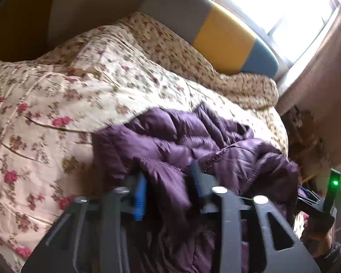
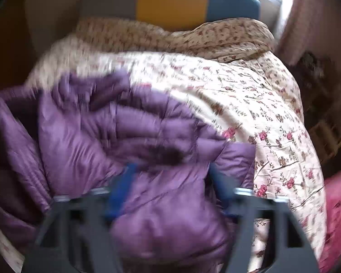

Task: Fold large clothes

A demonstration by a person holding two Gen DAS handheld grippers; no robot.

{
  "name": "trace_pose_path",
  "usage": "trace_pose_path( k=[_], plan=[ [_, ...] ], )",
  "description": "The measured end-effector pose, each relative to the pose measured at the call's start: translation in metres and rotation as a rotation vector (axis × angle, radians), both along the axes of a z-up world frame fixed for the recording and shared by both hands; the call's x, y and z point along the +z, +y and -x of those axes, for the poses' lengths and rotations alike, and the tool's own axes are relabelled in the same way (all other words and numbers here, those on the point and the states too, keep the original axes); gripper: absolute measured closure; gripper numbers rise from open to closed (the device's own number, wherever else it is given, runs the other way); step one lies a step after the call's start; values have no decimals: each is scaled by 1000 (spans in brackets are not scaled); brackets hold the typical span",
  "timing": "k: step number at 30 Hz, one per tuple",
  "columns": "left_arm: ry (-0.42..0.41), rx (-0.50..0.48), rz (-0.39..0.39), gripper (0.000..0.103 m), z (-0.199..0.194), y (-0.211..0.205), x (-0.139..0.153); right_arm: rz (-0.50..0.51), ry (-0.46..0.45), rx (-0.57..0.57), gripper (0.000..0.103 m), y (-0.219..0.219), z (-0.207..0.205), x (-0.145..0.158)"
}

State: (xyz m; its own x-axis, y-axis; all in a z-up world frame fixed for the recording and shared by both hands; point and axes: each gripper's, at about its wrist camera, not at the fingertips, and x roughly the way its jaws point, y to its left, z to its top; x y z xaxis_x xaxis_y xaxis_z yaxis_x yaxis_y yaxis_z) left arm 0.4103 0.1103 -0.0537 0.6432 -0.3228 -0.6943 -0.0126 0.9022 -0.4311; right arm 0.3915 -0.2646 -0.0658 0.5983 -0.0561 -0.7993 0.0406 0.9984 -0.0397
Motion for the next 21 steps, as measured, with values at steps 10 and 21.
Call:
trace_pose_path(
  k=[10,21],
  plan=[
    [-71,70,11,23,40,45,12,-82,-91,-52,3,-38,32,52],
    [36,-66,160,23,103,35,-61,-124,146,-4,9,-35,99,-51]
  ],
)
